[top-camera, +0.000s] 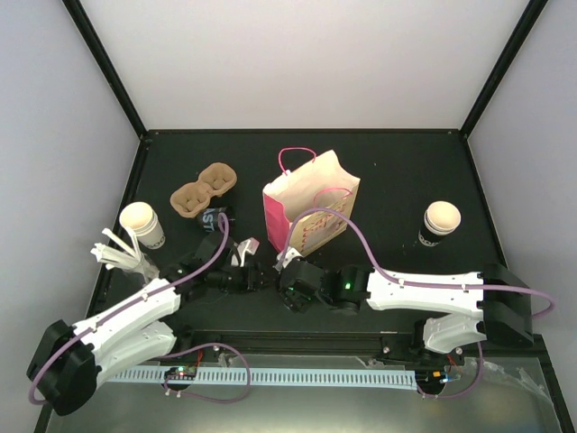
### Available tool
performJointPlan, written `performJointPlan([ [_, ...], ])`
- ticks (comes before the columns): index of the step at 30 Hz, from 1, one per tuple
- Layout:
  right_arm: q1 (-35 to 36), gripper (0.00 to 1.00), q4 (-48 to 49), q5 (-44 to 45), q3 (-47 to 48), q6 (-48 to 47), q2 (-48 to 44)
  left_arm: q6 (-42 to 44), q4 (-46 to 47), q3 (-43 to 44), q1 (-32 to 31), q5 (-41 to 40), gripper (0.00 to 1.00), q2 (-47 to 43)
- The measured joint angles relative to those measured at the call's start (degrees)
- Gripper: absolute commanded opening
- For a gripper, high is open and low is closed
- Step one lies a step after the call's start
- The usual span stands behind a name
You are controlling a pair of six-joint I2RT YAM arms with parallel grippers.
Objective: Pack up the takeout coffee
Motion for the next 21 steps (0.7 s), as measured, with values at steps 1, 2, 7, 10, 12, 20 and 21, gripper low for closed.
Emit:
performJointPlan([
  [1,0.02,0.68,0.35,0.00,-0.11,-0.22,-0.11,0.13,-0.79,0.04,0.00,-0.48,0.56,-0.79],
  [2,0.02,0.68,0.61,-0.02,-0.31,-0.44,-0.31,0.46,-1.60,0.07,0.02,-0.74,0.58,-1.68],
  [7,0.04,0.69,1.29,-0.09,-0.70,-1.07,-0.63,0.39,-1.42,0.00,0.02,-0.44,0.64,-5.97],
  [10,0.04,0.69,1.46,-0.11,-0.72,-1.25,-0.63,-0.52,1.84,-1.14,0.00,1.44,0.65,-5.64],
  [12,0.04,0.70,1.49,-0.13,-0.72,-1.27,-0.63,-0.85,3.50,-2.16,0.00,2.58,0.65,-4.39],
  [20,0.15,0.80,1.33,-0.02,-0.68,-1.42,-1.22,-0.50,6.62,-2.12,-0.26,5.46,0.64,1.22],
  [21,0.15,0.82,1.16,-0.02,-0.66,-1.36,-1.33,-0.31,6.58,-1.84,-0.26,5.53,0.64,1.55],
])
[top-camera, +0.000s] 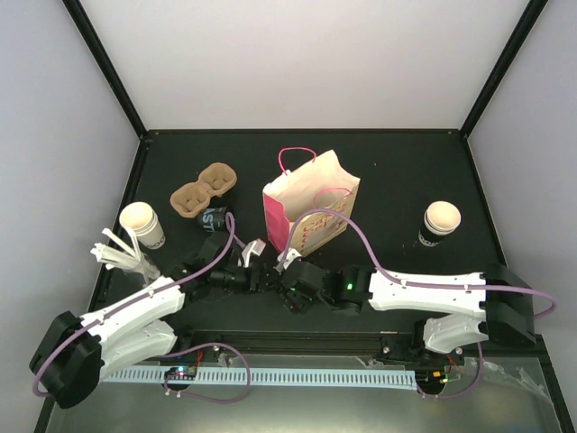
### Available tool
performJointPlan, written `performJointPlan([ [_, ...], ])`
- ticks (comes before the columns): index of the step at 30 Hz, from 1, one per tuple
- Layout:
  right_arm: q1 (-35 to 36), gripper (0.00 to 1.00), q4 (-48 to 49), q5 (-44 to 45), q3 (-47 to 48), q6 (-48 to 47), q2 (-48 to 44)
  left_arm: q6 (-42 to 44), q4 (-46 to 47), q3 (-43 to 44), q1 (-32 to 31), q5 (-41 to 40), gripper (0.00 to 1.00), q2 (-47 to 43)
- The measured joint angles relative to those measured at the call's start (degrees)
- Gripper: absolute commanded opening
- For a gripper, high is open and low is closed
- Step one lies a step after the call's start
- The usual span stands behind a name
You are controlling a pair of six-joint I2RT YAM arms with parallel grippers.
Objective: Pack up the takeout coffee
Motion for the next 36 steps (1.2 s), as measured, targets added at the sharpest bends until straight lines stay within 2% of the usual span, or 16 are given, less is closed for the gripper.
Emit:
performJointPlan([
  [7,0.46,0.85,-4.59,-2.54,0.09,1.90,-2.56,1.53,-1.73,1.05,-0.33,-0.70,0.64,0.35],
  [18,0.48,0.82,-8.72,-4.20,-0.24,2.27,-3.52,2.27,-2.75,1.77,-0.42,-1.09,0.64,0.92],
  [23,0.48,0.74,-8.13,-4.28,0.07,2.12,-2.67,2.25,-2.56,2.58,-1.44,-1.11,0.64,2.89],
  [27,0.48,0.79,-7.67,-4.59,0.20,2.05,-2.32,2.23,-2.38,3.06,-2.21,-1.20,0.64,3.98],
  [36,0.48,0.78,-9.35,-4.42,1.07,1.62,-2.21,2.25,-2.32,3.45,-2.56,-1.55,0.63,4.52],
])
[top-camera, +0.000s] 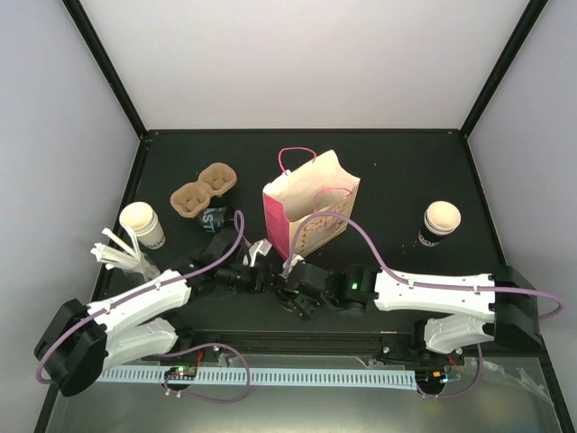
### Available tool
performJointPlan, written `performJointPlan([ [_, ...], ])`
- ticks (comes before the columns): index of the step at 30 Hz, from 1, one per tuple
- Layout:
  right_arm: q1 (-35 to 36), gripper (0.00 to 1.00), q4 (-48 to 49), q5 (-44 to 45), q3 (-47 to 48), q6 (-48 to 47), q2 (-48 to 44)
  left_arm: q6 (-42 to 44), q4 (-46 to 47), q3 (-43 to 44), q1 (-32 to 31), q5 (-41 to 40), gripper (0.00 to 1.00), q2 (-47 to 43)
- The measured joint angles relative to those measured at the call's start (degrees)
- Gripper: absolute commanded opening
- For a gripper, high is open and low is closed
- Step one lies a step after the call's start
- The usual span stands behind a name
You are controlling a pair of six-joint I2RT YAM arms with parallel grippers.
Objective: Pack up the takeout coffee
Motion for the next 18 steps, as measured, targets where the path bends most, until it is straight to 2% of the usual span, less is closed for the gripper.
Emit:
performJointPlan([
  [18,0.00,0.69,-1.36,0.07,2.29,-2.14,1.86,-0.02,-0.13,0.66,-0.46,-0.02,0.62,1.01],
])
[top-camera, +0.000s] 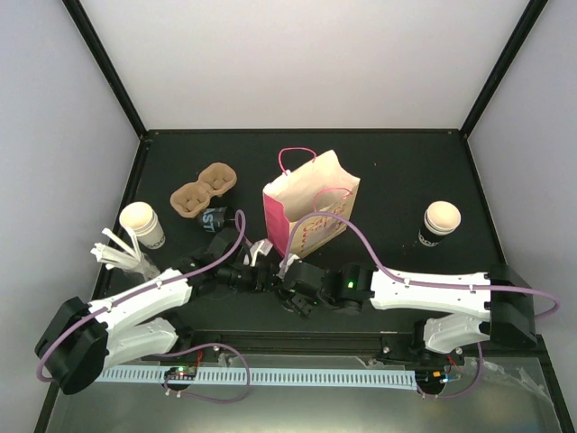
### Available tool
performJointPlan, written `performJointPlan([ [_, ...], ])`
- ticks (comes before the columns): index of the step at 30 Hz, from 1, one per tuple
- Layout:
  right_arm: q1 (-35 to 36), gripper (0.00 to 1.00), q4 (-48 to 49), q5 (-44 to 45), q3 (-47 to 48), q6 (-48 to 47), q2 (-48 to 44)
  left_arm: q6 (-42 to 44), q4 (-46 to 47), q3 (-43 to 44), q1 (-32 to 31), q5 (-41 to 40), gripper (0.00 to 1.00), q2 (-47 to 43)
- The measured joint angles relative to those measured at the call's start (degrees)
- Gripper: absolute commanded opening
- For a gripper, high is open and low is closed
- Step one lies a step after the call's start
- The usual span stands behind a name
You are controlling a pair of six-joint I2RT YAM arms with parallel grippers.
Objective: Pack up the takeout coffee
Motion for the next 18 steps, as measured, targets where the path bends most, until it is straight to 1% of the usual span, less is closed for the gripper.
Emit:
performJointPlan([
  [5,0.00,0.71,0.83,-0.17,-0.81,0.26,-0.11,0.00,-0.02,0.04,0.00,0.00,0.61,0.09],
  [8,0.00,0.79,1.16,0.04,-1.11,0.50,-0.35,-0.07,0.15,0.07,0.00,0.02,0.61,0.31],
  [9,0.00,0.80,1.40,0.28,-1.11,0.63,-0.55,-0.09,0.17,0.09,0.00,0.00,0.61,0.31],
  [18,0.00,0.80,1.31,0.87,0.24,0.59,0.76,-0.42,0.37,0.31,-0.59,-0.83,0.61,0.35],
])
